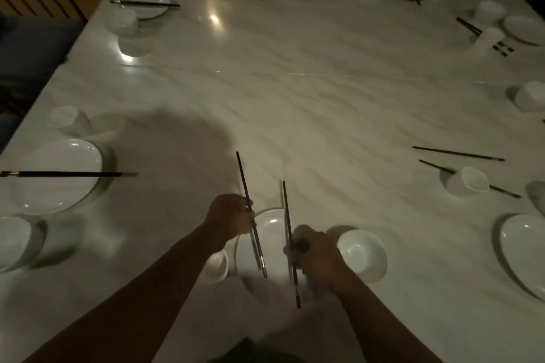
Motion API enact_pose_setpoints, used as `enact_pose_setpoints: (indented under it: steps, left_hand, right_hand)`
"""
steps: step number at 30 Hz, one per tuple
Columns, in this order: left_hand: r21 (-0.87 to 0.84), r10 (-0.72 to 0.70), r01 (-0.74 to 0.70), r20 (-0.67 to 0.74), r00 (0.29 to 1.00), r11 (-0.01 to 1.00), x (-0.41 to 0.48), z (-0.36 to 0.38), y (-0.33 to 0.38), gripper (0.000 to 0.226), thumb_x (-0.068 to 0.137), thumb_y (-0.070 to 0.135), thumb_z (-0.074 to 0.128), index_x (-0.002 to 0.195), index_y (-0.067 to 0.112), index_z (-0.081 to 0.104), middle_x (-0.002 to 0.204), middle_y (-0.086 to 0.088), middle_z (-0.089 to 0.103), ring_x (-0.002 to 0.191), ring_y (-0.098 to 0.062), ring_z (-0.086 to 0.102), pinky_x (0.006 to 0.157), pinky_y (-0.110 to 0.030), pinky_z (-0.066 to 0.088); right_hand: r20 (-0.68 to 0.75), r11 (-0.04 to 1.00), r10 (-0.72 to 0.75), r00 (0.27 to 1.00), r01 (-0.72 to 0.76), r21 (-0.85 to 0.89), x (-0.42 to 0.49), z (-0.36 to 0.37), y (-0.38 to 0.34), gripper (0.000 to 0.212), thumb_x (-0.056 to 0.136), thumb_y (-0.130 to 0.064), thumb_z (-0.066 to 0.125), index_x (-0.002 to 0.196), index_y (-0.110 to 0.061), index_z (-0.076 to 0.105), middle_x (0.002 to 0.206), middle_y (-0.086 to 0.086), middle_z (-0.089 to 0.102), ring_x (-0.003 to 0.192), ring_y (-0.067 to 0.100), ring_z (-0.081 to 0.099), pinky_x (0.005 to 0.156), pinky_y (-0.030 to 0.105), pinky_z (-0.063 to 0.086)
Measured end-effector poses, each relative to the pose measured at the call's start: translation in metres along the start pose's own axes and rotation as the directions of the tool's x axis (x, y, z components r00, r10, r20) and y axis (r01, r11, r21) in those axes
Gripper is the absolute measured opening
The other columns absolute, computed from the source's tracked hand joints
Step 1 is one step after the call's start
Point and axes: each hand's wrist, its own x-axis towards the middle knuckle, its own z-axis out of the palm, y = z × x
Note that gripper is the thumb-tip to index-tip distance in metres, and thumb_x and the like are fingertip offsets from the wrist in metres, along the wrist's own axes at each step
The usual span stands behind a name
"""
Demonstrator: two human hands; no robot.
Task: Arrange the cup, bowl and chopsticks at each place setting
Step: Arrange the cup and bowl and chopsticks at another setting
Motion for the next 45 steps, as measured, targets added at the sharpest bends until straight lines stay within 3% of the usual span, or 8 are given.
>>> enact_pose_setpoints:
  steps: [5, 12, 18, 23, 27, 29, 37, 45]
  left_hand:
    - [0.100, 0.050, -0.052, 0.016, 0.999, 0.994, -0.003, -0.003, -0.012, 0.013, 0.091, -0.013, 0.049, 0.094, -0.012, 0.061, 0.058, -0.023, 0.064, 0.050, -0.033, 0.068, 0.044, -0.033, 0.056]
    - [0.334, 0.072, -0.087, 0.057, 0.996, 0.939, -0.011, 0.014, -0.028, 0.009, 0.081, -0.010, 0.067, 0.086, -0.003, 0.069, 0.076, -0.023, 0.071, 0.065, -0.034, 0.073, 0.062, -0.037, 0.062]
    - [0.384, 0.036, -0.084, 0.131, 0.991, 0.920, -0.005, 0.022, -0.048, 0.012, 0.085, -0.011, 0.063, 0.082, -0.001, 0.068, 0.067, -0.015, 0.070, 0.058, -0.026, 0.071, 0.056, -0.034, 0.061]
    - [0.548, 0.032, -0.038, 0.021, 0.999, 0.836, -0.005, 0.036, -0.050, 0.014, 0.084, -0.002, 0.062, 0.097, -0.002, 0.068, 0.092, -0.017, 0.071, 0.084, -0.029, 0.073, 0.066, -0.034, 0.062]
    - [0.408, -0.045, 0.005, 0.088, 0.995, 0.913, -0.001, 0.037, -0.056, 0.015, 0.091, -0.014, 0.050, 0.082, -0.006, 0.059, 0.076, -0.020, 0.061, 0.050, -0.017, 0.068, 0.051, -0.028, 0.059]
    - [0.392, -0.051, 0.020, 0.068, 0.996, 0.920, 0.000, 0.039, -0.058, 0.013, 0.090, -0.015, 0.051, 0.084, -0.007, 0.060, 0.073, -0.020, 0.061, 0.045, -0.015, 0.066, 0.046, -0.026, 0.057]
    - [0.429, -0.020, 0.010, 0.018, 1.000, 0.903, -0.001, 0.051, -0.061, 0.011, 0.080, -0.008, 0.068, 0.087, 0.001, 0.068, 0.089, -0.023, 0.070, 0.073, -0.029, 0.069, 0.065, -0.033, 0.060]
    - [0.417, -0.035, 0.014, 0.043, 0.998, 0.909, -0.002, 0.052, -0.058, 0.014, 0.084, -0.010, 0.065, 0.097, -0.007, 0.065, 0.079, -0.020, 0.068, 0.058, -0.024, 0.067, 0.055, -0.028, 0.059]
  right_hand:
    - [-0.058, 1.000, -0.009, 0.998, 0.008, -0.010, -0.001, 0.011, 0.006, 0.015, 0.082, -0.029, 0.076, 0.089, -0.023, 0.063, 0.079, -0.002, 0.069, 0.070, 0.010, 0.069, 0.066, 0.029, 0.061]
    - [-0.057, 0.995, 0.012, 0.998, -0.018, -0.098, 0.000, 0.019, 0.003, 0.015, 0.085, -0.035, 0.072, 0.090, -0.025, 0.062, 0.073, -0.002, 0.069, 0.063, 0.010, 0.068, 0.059, 0.024, 0.059]
    - [-0.044, 0.992, 0.023, 0.999, -0.028, -0.121, -0.001, 0.019, 0.002, 0.016, 0.084, -0.040, 0.071, 0.087, -0.026, 0.063, 0.069, -0.005, 0.068, 0.060, 0.011, 0.069, 0.061, 0.027, 0.061]
    - [-0.097, 0.990, -0.069, 0.993, 0.055, -0.133, -0.005, 0.000, -0.002, 0.019, 0.082, -0.041, 0.070, 0.078, -0.024, 0.060, 0.071, -0.009, 0.065, 0.068, 0.003, 0.063, 0.068, 0.024, 0.056]
    - [-0.240, 0.991, -0.073, 0.968, 0.042, -0.130, -0.017, -0.041, -0.015, 0.018, 0.083, -0.040, 0.071, 0.076, -0.024, 0.065, 0.069, -0.015, 0.062, 0.066, -0.009, 0.058, 0.061, 0.001, 0.039]
    - [-0.336, 0.989, -0.067, 0.940, 0.018, -0.147, -0.018, -0.061, -0.010, 0.007, 0.083, -0.028, 0.073, 0.089, -0.025, 0.070, 0.084, -0.012, 0.068, 0.079, 0.005, 0.065, 0.067, 0.003, 0.038]
    - [-0.480, 0.981, 0.043, 0.876, -0.127, -0.144, -0.025, -0.103, 0.032, 0.018, 0.088, -0.020, 0.067, 0.105, -0.018, 0.070, 0.110, 0.004, 0.066, 0.100, 0.019, 0.064, 0.082, 0.017, 0.035]
    - [-0.469, 0.975, 0.110, 0.876, -0.187, -0.121, -0.030, -0.100, 0.051, 0.016, 0.089, -0.022, 0.065, 0.104, -0.019, 0.071, 0.107, 0.004, 0.068, 0.098, 0.020, 0.066, 0.083, 0.017, 0.034]
